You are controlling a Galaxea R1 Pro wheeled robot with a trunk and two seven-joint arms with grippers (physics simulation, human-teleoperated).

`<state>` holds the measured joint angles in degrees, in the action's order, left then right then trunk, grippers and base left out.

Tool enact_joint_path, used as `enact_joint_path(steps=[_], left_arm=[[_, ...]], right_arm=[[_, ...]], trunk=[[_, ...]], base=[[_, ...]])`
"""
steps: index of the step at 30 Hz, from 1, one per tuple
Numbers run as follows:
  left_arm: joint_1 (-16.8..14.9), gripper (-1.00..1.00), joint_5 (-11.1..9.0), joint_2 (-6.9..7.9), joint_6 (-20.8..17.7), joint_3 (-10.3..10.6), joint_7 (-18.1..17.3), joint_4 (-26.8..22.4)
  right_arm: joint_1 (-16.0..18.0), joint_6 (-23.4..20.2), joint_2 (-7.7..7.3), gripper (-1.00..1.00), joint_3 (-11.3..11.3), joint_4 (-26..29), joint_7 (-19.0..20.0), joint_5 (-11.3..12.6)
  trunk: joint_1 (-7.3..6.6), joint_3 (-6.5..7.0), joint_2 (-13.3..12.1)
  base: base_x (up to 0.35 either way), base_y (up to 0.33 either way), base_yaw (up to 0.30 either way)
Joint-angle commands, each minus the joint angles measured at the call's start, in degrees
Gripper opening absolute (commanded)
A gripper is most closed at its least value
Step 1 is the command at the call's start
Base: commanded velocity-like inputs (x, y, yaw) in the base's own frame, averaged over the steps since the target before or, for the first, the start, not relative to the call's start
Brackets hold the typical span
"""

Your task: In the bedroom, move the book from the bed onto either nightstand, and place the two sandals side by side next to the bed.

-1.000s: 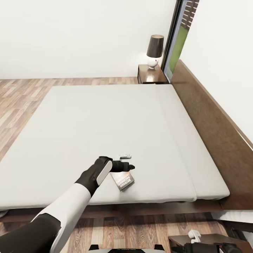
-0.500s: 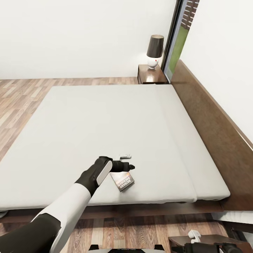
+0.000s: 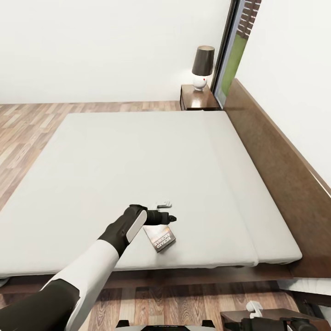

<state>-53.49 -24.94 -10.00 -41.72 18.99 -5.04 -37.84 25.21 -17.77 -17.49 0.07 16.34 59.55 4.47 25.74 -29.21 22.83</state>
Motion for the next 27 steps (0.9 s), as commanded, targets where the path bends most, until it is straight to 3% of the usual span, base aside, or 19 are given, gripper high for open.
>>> enact_joint_path(steps=[1,8,24,27], left_arm=[[0.0,1.0,0.2,0.0,-0.2,0.0,-0.2,0.0],[0.0,1.0,0.2,0.0,-0.2,0.0,-0.2,0.0],[0.0,1.0,0.2,0.0,-0.3,0.0,-0.2,0.0],[0.0,1.0,0.2,0.0,-0.3,0.0,-0.2,0.0]], right_arm=[[0.0,-0.6,-0.02,1.0,0.0,0.0,0.1,0.5],[0.0,-0.6,0.0,1.0,0.0,0.0,0.1,0.5],[0.0,-0.6,0.0,1.0,0.0,0.0,0.1,0.5],[0.0,-0.6,0.0,1.0,0.0,0.0,0.1,0.5]], trunk=[[0.05,-0.08,0.1],[0.05,-0.08,0.1],[0.05,-0.08,0.1],[0.7,-0.62,1.3]], base=[[0.158,0.0,0.0],[0.188,0.0,0.0],[0.011,0.0,0.0],[0.0,0.0,0.0]])
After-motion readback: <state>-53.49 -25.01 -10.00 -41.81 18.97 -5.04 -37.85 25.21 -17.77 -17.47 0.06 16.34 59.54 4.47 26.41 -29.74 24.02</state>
